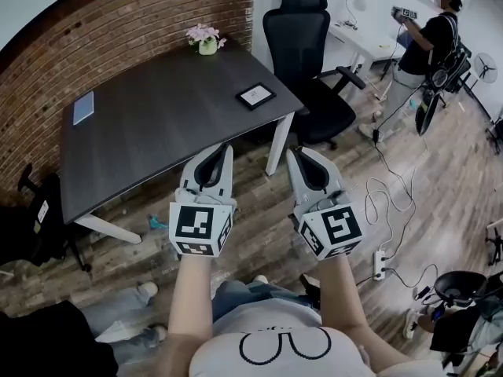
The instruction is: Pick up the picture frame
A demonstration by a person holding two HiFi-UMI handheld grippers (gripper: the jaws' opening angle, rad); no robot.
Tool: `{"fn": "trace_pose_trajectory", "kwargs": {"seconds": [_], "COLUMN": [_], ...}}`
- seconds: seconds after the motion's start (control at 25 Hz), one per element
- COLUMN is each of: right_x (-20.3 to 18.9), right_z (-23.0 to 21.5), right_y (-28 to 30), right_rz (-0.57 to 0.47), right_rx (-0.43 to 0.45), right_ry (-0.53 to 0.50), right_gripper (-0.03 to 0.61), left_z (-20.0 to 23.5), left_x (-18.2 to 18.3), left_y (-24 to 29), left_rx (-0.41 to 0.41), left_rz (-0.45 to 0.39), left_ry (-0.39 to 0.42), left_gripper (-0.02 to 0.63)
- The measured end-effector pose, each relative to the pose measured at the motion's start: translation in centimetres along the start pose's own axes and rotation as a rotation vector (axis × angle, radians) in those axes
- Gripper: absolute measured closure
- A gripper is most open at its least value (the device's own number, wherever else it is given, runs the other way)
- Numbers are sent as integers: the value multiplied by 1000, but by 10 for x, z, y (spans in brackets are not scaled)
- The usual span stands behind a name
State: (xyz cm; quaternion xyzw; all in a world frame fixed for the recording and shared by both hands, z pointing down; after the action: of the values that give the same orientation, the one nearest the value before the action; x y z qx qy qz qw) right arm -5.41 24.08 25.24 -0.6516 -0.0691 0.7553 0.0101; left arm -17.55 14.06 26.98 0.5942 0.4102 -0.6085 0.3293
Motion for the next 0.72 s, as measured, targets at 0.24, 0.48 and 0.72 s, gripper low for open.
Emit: {"fn": "trace_pose_trajectory", "kwargs": {"seconds": [0.24, 0.48, 0.72], "right_x": [-19, -37, -62], "right_z": [-43, -78, -123], "right_y": [29, 67, 128], "right_rz": [9, 28, 67], "right_rx": [17, 16, 20], "right_ry": [33, 42, 23], "right_gripper": [583, 583, 583], "left_z": [6, 23, 55], "left_x": [-13, -24, -49], "left_y": [49, 103, 173], "left_rx": [34, 36, 37], "left_rz": [32, 51, 67], "left_ry": [-13, -13, -42], "left_gripper": [615, 615, 615]}}
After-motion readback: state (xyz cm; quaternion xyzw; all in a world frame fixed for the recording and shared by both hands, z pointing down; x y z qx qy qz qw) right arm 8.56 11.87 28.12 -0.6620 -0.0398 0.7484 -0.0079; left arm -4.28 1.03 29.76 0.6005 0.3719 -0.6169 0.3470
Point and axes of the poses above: the fingertips, and each gripper's own axes: y forward along the fingers, z to its left, x out of its top, the point moved 5 cm from there along -y, backward along the fingers, and after that the axes turned 3 degrees about -x, right-handed, at the moved point
